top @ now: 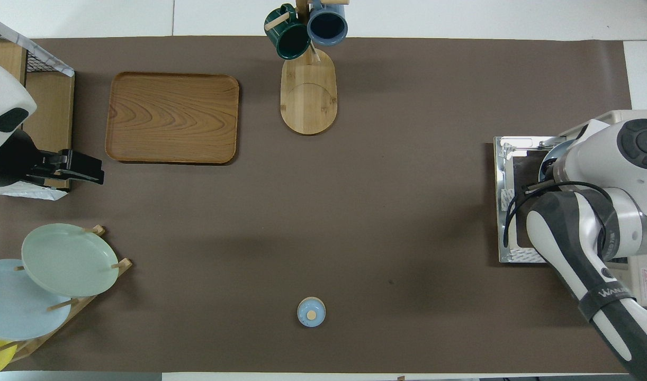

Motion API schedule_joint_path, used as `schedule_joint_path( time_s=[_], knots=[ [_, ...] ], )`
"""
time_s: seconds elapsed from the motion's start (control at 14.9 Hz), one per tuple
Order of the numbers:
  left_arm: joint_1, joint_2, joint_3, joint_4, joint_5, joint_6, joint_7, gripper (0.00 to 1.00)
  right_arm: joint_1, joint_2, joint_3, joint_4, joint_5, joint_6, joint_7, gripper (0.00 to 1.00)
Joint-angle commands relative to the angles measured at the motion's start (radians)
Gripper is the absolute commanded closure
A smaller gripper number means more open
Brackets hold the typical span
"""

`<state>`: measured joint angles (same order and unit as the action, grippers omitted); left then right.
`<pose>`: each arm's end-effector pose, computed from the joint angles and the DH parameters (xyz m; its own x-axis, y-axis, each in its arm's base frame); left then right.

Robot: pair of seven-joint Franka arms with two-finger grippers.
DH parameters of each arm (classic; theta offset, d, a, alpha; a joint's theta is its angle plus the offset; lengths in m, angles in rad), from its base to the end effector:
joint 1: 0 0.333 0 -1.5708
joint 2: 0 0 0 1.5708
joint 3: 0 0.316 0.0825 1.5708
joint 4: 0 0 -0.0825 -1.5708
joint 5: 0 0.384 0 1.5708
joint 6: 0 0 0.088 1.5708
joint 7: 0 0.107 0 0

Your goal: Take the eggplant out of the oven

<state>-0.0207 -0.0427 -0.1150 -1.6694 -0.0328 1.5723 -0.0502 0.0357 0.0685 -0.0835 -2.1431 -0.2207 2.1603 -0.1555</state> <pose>0.5335 -0.0776 0.6014 0.9948 -0.0848 -0.0560 -0.0835 -0.9962 0.0251 0.5430 -0.0344 0.3688 0.9702 0.2249 -0.0898 0.2374 -0.9566 0.1692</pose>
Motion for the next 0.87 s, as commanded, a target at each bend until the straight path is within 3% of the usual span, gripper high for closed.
schedule_joint_path(
  time_s=[0.0, 0.2, 0.54, 0.67, 0.81],
  knots=[
    [0.007, -0.006, -0.003, 0.002, 0.007, 0.005, 0.006, 0.0, 0.001, -0.026, 0.011, -0.018, -0.019, -0.002, -0.035, 1.0],
    [0.008, -0.006, -0.003, 0.002, 0.007, 0.005, 0.007, 0.0, 0.096, 0.006, 0.053, 0.104, -0.017, -0.12, 0.034, 1.0],
    [0.008, -0.006, -0.003, 0.002, 0.008, 0.008, 0.007, 0.0, 0.416, 0.074, 0.062, 0.27, -0.003, -0.18, 0.423, 1.0],
    [0.01, -0.006, -0.003, 0.002, 0.008, 0.008, 0.009, 0.0, 0.508, 0.158, 0.064, 0.401, 0.039, -0.255, 0.54, 1.0],
    [0.011, -0.006, -0.002, 0.002, 0.007, 0.014, 0.01, 0.0, 0.599, 0.3, 0.064, 0.587, 0.073, -0.321, 0.66, 1.0]
  ],
)
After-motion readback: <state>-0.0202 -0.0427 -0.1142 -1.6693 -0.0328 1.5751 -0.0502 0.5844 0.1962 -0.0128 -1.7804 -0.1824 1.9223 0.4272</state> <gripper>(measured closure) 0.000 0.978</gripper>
